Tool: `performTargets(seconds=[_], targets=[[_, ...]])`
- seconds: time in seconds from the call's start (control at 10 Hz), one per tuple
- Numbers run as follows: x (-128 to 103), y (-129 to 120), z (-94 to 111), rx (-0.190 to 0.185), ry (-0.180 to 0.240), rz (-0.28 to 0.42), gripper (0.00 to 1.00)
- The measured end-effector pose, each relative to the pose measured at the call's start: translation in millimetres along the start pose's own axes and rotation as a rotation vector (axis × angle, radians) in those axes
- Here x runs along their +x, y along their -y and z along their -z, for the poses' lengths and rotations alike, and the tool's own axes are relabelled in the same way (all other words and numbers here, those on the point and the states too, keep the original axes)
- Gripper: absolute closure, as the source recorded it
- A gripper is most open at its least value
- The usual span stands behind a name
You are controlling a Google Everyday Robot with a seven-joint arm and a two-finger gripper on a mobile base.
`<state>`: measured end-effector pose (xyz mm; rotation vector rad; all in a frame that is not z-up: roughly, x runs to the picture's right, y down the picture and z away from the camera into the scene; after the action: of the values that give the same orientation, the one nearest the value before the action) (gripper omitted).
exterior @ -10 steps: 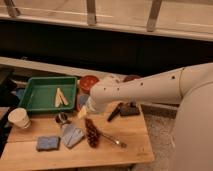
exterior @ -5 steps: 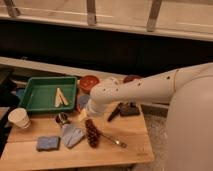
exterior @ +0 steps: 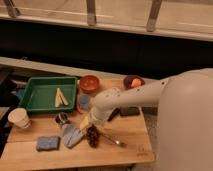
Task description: Place grapes in tray
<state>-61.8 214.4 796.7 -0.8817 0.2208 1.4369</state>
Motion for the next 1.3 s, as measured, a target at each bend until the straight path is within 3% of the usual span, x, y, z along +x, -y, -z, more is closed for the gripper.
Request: performTargets(seconds=[0.2,0.4,0.8,1.0,1.3], targets=[[6,7,-12,-0.026,-0.011,-0.026,0.38],[9,6,-17,-0.045,-0.013,-0.036,0.6],[10,4,-18,-0.047,-0.015,-0.032,0.98],[6,-4,-7,-0.047,0.018,-0.014,1.0],[-6,-17,29,-0.027,0.092,0.016,1.0]])
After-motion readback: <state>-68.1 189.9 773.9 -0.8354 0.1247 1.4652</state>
